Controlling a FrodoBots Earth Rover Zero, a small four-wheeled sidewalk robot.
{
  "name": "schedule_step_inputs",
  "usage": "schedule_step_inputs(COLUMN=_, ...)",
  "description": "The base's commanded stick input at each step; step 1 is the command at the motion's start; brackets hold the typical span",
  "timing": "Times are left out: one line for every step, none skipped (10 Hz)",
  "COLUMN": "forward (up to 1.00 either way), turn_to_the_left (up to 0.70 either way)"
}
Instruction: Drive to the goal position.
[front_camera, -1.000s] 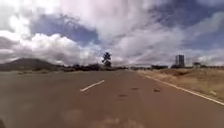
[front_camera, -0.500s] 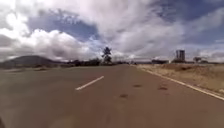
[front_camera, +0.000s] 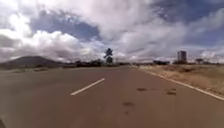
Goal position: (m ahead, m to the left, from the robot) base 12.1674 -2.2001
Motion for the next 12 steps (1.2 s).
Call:
schedule_step_inputs(forward=0.7, turn_to_the_left=0.0)
schedule_step_inputs(forward=0.7, turn_to_the_left=0.0)
schedule_step_inputs(forward=0.7, turn_to_the_left=0.0)
schedule_step_inputs(forward=0.7, turn_to_the_left=0.0)
schedule_step_inputs(forward=0.7, turn_to_the_left=0.0)
schedule_step_inputs(forward=0.7, turn_to_the_left=0.0)
schedule_step_inputs(forward=0.7, turn_to_the_left=0.0)
schedule_step_inputs(forward=0.7, turn_to_the_left=0.0)
schedule_step_inputs(forward=0.7, turn_to_the_left=0.0)
schedule_step_inputs(forward=0.7, turn_to_the_left=0.0)
schedule_step_inputs(forward=0.7, turn_to_the_left=-0.29)
schedule_step_inputs(forward=0.7, turn_to_the_left=-0.35)
